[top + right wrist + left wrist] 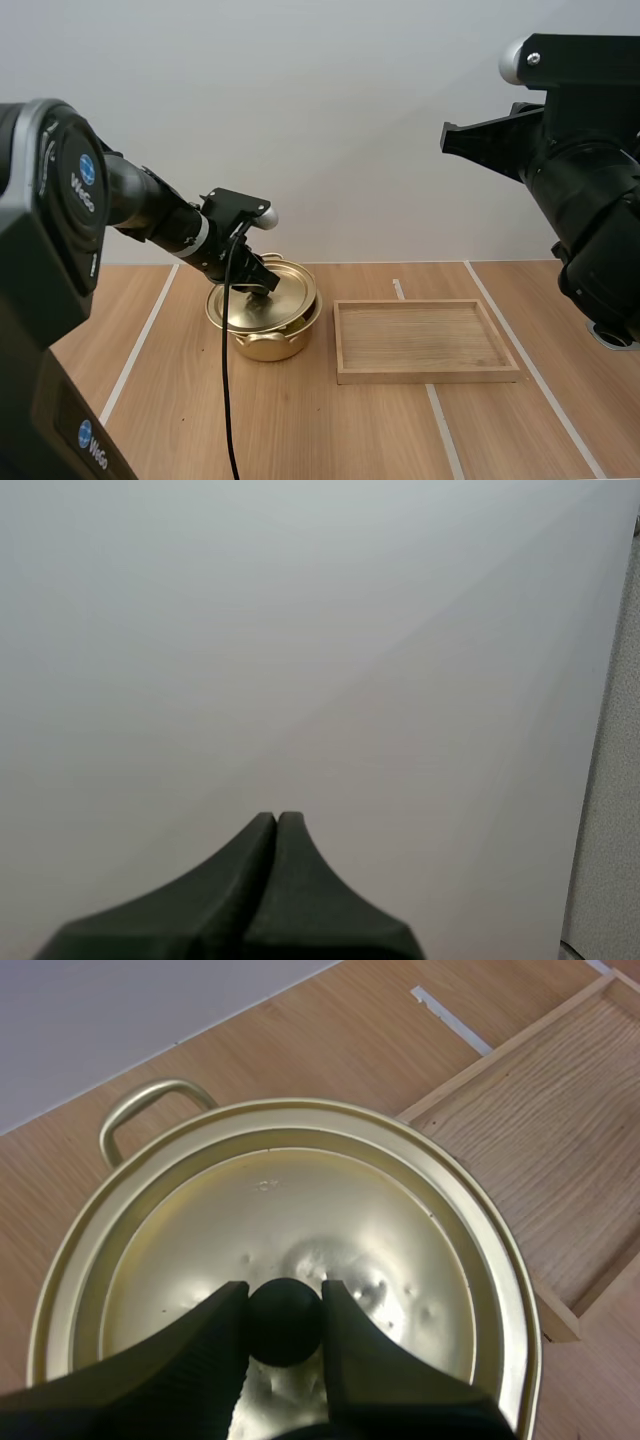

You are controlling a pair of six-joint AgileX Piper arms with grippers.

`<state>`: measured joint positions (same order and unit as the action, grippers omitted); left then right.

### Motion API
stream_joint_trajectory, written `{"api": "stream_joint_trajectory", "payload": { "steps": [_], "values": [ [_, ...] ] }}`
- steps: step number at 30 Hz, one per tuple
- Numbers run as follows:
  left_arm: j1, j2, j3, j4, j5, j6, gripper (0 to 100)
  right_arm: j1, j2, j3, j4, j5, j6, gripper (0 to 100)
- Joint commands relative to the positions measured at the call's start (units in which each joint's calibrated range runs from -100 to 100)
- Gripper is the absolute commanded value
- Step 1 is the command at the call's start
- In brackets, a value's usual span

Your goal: Open the pot, put the pineapple inside, and close it

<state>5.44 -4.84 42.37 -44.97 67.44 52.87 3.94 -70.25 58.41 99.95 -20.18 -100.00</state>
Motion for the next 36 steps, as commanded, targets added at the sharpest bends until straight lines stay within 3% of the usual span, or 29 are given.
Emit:
{"api": "stream_joint_trajectory", "payload": {
  "steps": [1,7,9,19,36],
  "values": [
    [-1.04,0.2,0.1,-1.3,1.1,0.5,0,-0.2,-0.7,0.2,0.1,0.6,0.0,0],
    [-3.71,0.6,0.1,-1.3,-1.7,0.0,0,-0.2,-0.7,0.2,0.1,0.6,0.0,0],
    [-3.97,0.6,0.1,-1.3,-3.8,-0.1,0,-0.2,-0.7,0.2,0.1,0.4,0.0,0],
    [-3.91,0.6,0.1,5.0,-11.5,-2.8,0,-0.2,-0.7,0.2,0.1,0.2,0.0,0],
    [-3.91,3.0,1.1,4.6,-10.2,-3.1,0,-0.2,-0.7,0.2,0.1,0.2,0.0,0]
  ]
}}
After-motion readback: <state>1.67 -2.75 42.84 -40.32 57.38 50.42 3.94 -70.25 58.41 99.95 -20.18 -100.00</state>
